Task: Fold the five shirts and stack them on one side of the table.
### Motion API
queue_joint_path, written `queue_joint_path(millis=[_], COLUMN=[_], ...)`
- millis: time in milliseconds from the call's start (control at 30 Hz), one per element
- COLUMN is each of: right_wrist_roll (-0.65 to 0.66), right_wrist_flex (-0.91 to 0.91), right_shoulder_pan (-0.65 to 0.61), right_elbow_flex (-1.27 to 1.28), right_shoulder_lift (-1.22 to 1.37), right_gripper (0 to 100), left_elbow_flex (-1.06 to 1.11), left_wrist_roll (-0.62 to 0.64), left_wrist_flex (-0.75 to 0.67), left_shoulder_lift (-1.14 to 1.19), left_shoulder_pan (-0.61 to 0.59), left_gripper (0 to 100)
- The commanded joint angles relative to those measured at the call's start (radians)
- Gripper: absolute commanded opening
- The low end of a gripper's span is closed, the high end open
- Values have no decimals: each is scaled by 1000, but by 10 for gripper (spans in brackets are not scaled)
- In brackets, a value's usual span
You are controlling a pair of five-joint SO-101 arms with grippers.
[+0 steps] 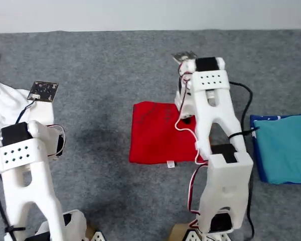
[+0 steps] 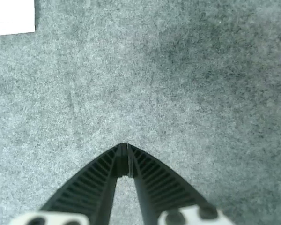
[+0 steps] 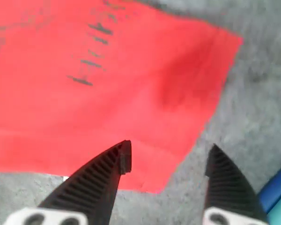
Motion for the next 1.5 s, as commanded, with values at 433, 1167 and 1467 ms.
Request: queue_joint_path(millis=[433, 1167, 1467], right_wrist_roll=[-6, 77, 428], right_wrist_flex=[-73, -162, -516], right_shoulder_pan=[36, 39, 41], right_elbow_flex=[5, 5, 5], right_shoulder_lift=[239, 139, 82], right_gripper=[302, 9, 9], left_elbow_flex=[-5, -5, -5], left_wrist_roll=[-5, -3, -3], left_wrist_flex=[3, 2, 3], left_shoulder_lift=[-21, -21, -21], left_shoulder_pan=[-3, -3, -3], left_gripper=[3, 3, 3])
